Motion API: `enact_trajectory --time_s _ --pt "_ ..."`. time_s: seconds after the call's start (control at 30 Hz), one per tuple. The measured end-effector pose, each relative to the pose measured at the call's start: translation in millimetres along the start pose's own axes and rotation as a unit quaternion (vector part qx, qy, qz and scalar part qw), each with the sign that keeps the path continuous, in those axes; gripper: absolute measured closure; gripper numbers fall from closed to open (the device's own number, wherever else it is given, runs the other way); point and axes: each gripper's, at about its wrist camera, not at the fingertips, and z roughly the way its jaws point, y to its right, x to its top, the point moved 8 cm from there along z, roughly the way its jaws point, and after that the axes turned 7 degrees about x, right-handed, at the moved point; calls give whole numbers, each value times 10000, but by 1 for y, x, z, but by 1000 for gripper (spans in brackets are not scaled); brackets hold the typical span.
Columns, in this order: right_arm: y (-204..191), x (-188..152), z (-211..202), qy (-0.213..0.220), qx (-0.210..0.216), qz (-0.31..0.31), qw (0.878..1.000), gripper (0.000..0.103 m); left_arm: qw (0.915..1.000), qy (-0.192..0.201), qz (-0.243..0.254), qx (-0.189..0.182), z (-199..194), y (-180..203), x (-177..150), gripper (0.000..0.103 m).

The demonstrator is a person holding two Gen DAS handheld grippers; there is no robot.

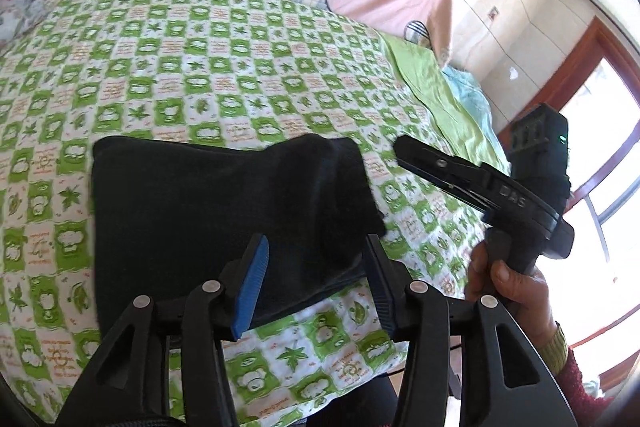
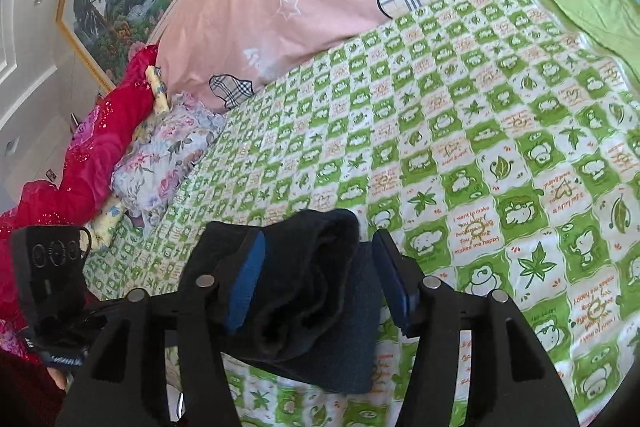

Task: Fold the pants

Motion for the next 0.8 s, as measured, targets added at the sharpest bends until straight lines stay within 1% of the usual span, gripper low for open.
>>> enact_trajectory --time_s 0.03,0.07,0.1,0.13,0.23,0.3,0.37,0.5,0.57,0.8 --pt "-5 1 0 14 -38 -47 10000 43 10000 20 -50 69 -2 -6 1 49" --pt "-9 1 0 28 -87 -92 9999 38 9998 35 -110 154 -4 -12 2 42" --pt "-14 3 1 54 -171 -150 9997 33 9995 49 -185 238 -6 -20 3 39" --pt "-19 4 2 75 -233 -200 9995 31 9992 70 -257 284 -9 -26 4 37" --pt "-31 9 7 121 -453 -346 9983 26 9980 137 -477 387 -16 -45 6 37" --pt "-38 13 13 139 -656 -414 9969 21 9970 186 -583 483 -21 -57 7 37" --pt "-42 14 20 133 -757 -432 9961 18 9960 231 -668 545 -26 -67 8 35" --pt "-41 10 31 79 -887 -317 9955 17 9938 262 -860 646 -31 -85 9 33" --pt "-37 6 36 14 -983 -262 9948 16 9930 227 -962 649 -30 -93 8 29" --pt "-19 -10 46 -192 -1221 -71 9923 16 9904 32 -1198 685 -20 -110 3 29"
